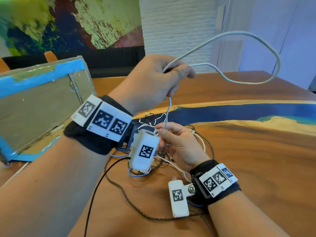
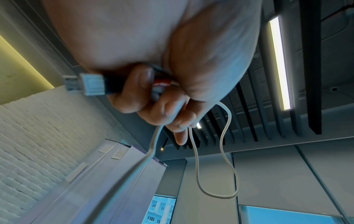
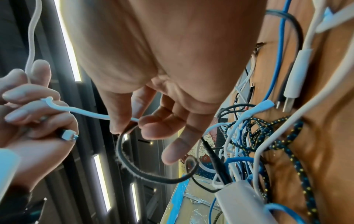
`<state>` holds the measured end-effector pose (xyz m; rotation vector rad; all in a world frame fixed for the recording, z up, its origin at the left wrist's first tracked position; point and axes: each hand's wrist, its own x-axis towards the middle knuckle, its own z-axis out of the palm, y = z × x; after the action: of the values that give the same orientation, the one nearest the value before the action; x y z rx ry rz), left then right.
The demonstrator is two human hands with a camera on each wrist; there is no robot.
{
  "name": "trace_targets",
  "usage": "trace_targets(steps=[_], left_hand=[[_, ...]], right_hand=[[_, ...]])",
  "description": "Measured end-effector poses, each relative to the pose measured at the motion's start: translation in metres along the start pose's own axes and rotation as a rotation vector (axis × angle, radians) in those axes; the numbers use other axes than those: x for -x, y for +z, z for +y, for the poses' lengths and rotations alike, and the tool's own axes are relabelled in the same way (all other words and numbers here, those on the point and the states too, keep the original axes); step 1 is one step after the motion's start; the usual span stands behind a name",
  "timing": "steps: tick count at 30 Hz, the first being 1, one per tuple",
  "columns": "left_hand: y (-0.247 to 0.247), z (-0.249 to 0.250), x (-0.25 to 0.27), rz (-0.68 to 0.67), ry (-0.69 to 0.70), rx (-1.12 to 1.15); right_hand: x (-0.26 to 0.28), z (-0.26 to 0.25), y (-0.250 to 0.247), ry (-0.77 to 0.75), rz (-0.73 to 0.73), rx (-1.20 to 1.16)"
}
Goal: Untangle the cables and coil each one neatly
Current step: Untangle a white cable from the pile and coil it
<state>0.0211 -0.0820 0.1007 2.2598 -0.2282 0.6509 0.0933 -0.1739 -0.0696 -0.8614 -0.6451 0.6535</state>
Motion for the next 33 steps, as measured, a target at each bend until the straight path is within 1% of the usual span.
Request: trace_targets(steps=[3, 6, 9, 11, 13, 16, 17, 18, 22, 25, 27, 30, 31, 33], left_hand=[[-0.001, -0.005, 0.005, -0.017, -0.01, 0.001], [0.0, -0.019, 0.011, -0.016, -0.091, 0.01], [0.005, -0.038, 0.017, -0.016, -0.12, -0.131], [0.01, -0.049, 0.021, -0.025, -0.161, -0.168], [0.014, -0.057, 0.025, -0.085, -0.218, -0.199], [0.021, -0.065, 0.032, -0.28, -0.288, -0.219], [0.021, -0.068, 0.033, -0.318, -0.298, -0.226], [0.02, -0.072, 0.033, -0.331, -0.294, -0.242], [0.014, -0.079, 0.031, -0.28, -0.293, -0.265], [0.008, -0.077, 0.028, -0.193, -0.298, -0.226], [0.006, -0.075, 0.026, -0.101, -0.257, -0.142], [0.009, -0.07, 0.021, 0.002, -0.182, 0.019], [0.011, -0.068, 0.02, 0.013, -0.177, 0.059], [0.014, -0.06, 0.02, -0.003, -0.18, 0.154]], right_hand=[[-0.002, -0.002, -0.003, -0.031, 0.086, -0.002], [-0.006, -0.005, -0.009, -0.078, 0.198, -0.03], [-0.009, -0.01, -0.011, -0.102, 0.283, -0.1], [-0.01, -0.015, -0.01, -0.097, 0.308, -0.135], [-0.01, -0.023, -0.01, -0.086, 0.317, -0.176], [-0.008, -0.034, -0.015, -0.087, 0.349, -0.288], [-0.006, -0.037, -0.017, -0.085, 0.353, -0.328], [-0.005, -0.039, -0.02, -0.079, 0.35, -0.364], [-0.004, -0.04, -0.024, -0.07, 0.331, -0.461], [-0.007, -0.037, -0.024, -0.101, 0.294, -0.45], [-0.007, -0.032, -0.021, -0.091, 0.222, -0.359], [-0.005, -0.019, -0.015, -0.011, 0.05, -0.224], [-0.003, -0.014, -0.012, 0.013, -0.006, -0.212], [-0.002, -0.007, -0.009, 0.042, -0.058, -0.213]])
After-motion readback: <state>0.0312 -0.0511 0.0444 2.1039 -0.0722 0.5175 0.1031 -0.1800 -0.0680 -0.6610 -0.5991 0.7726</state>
